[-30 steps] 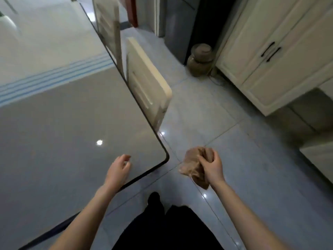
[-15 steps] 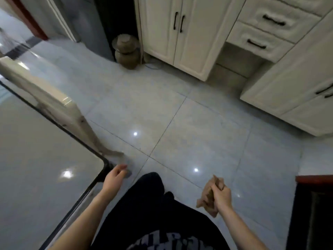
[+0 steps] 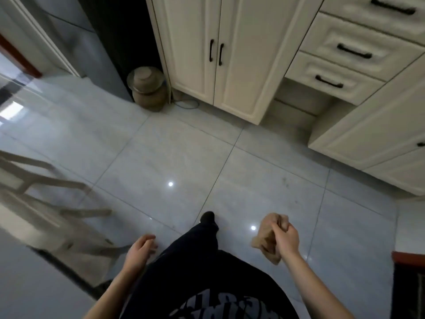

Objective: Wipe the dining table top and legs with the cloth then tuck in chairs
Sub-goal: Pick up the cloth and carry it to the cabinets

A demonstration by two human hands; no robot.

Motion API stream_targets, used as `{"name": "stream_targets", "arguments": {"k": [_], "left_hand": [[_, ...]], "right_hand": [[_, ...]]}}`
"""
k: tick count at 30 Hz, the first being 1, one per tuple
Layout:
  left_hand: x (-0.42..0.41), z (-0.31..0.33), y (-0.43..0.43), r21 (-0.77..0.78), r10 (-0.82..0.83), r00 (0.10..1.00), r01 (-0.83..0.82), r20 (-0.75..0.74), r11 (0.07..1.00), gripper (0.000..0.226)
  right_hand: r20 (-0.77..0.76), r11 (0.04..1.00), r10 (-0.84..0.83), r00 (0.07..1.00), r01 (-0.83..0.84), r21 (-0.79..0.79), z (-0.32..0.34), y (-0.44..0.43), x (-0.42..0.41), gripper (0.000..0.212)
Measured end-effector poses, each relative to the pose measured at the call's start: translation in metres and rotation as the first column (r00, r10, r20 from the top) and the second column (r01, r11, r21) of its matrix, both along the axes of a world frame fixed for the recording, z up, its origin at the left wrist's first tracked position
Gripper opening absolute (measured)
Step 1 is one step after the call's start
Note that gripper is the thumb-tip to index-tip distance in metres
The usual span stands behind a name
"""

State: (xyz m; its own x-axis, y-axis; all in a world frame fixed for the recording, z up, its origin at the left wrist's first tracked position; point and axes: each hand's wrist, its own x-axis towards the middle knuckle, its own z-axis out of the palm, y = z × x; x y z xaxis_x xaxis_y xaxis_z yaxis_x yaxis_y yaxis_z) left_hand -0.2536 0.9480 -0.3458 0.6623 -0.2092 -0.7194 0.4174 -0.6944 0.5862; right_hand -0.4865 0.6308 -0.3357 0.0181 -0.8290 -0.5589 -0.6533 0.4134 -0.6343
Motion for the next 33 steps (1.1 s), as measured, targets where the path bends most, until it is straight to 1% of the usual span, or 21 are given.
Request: {"name": "stream_targets", "arguments": {"k": [2,4,6,11,13,15,16,19,21,24,26,28,30,33], "left_hand": [[0.033,0.001,-0.033,-0.022,-0.027,1.0,0.027,-0.011,0.999,0.021],[0.067,0.006,-0.069,-0.055,-0.093,0.996,0.092,-0.004,0.994,0.02],[0.099,0.012,-0.108,-0.074,-0.13,0.991,0.13,0.017,0.989,0.02],[0.163,0.017,-0.206,-0.124,-0.224,0.974,0.227,0.033,0.966,0.022],[0.184,0.017,-0.243,-0.14,-0.24,0.97,0.241,0.026,0.96,0.022],[0.202,0.019,-0.279,-0.144,-0.245,0.969,0.247,0.031,0.958,0.017],[0.21,0.017,-0.296,-0.14,-0.246,0.969,0.249,0.033,0.958,0.015],[0.232,0.015,-0.345,-0.146,-0.221,0.975,0.223,0.034,0.964,0.021],[0.243,0.017,-0.372,-0.145,-0.198,0.98,0.2,0.029,0.969,0.019],[0.255,0.019,-0.407,-0.123,-0.182,0.983,0.182,0.01,0.976,0.02],[0.263,0.024,-0.429,-0.118,-0.18,0.984,0.181,0.017,0.976,0.022],[0.276,0.034,-0.452,-0.128,-0.202,0.979,0.205,0.034,0.97,0.023],[0.292,0.046,-0.475,-0.133,-0.249,0.964,0.259,0.09,0.957,0.024],[0.32,0.074,-0.523,-0.198,-0.312,0.935,0.341,0.167,0.919,0.024]], "right_hand": [[0.0,0.999,-0.036,0.999,0.036,-0.033,0.01,-0.028,0.021,0.017],[0.009,0.997,-0.051,0.999,0.052,-0.06,0.022,-0.055,0.039,0.017],[-0.007,0.995,-0.079,0.997,0.078,-0.067,0.032,-0.08,0.05,0.021],[0.031,0.98,-0.197,0.98,0.198,-0.024,0.038,-0.134,0.065,0.019],[0.068,0.975,-0.222,0.973,0.223,-0.012,0.032,-0.148,0.072,0.026],[0.025,0.964,-0.263,0.965,0.263,-0.03,0.015,-0.169,0.075,0.044],[0.015,0.966,-0.259,0.966,0.259,-0.019,0.007,-0.184,0.077,0.049],[0.003,0.964,-0.262,0.965,0.262,-0.034,0.017,-0.234,0.11,0.036],[0.035,0.963,-0.267,0.963,0.268,-0.026,0.025,-0.273,0.134,0.031],[0.037,0.97,-0.239,0.97,0.241,-0.03,0.036,-0.329,0.166,0.031],[0.053,0.976,-0.21,0.976,0.213,-0.051,0.048,-0.363,0.188,0.027],[0.087,0.98,-0.183,0.979,0.189,-0.068,0.061,-0.389,0.21,0.017],[0.104,0.983,-0.146,0.984,0.156,-0.098,0.078,-0.408,0.23,0.015],[0.206,0.975,-0.061,0.977,0.102,-0.196,0.116,-0.435,0.266,0.009]]}}
